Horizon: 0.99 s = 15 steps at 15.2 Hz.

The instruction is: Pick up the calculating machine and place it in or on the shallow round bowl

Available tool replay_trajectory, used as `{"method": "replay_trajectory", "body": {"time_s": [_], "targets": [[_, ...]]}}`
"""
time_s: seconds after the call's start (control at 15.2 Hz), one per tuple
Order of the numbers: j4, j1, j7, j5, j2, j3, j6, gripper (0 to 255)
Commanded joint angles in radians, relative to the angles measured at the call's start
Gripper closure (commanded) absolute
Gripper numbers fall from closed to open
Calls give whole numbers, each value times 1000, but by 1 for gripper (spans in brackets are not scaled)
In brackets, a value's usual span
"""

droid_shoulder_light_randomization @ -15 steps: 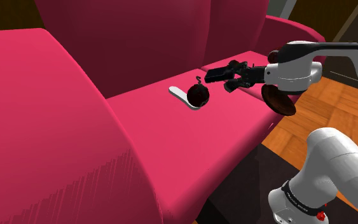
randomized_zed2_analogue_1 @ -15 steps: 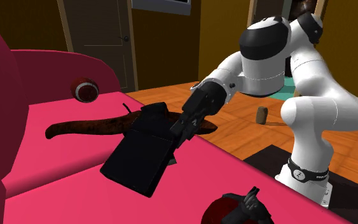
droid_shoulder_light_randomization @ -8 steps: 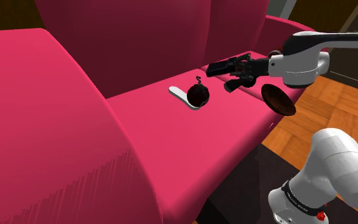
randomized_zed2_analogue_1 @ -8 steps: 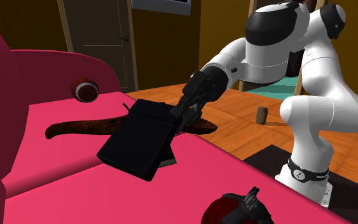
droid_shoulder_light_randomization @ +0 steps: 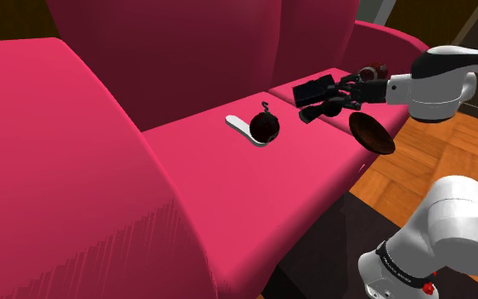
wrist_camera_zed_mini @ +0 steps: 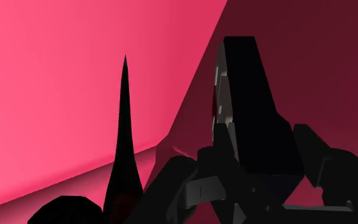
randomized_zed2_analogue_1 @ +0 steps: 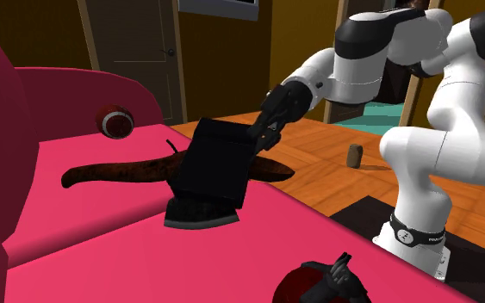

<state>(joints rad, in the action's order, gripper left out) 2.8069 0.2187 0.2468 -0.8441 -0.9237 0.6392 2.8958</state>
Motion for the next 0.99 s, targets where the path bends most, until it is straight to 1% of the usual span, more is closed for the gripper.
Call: {"method": "replay_trajectory", "body": {"time_s": [0.0, 0.13, 0.26, 0.46, 0.66, 0.92], "targets": [[15, -117, -21, 58, -37, -13, -100, 255], [23, -209, -28, 112, -72, -1, -187, 255], [22, -290, -30, 164, -101, 21, -274, 255], [5, -392, -24, 236, -133, 67, -398, 255], [-30, -471, -12, 302, -150, 123, -514, 255], [-99, -542, 12, 379, -153, 207, -655, 255]]}}
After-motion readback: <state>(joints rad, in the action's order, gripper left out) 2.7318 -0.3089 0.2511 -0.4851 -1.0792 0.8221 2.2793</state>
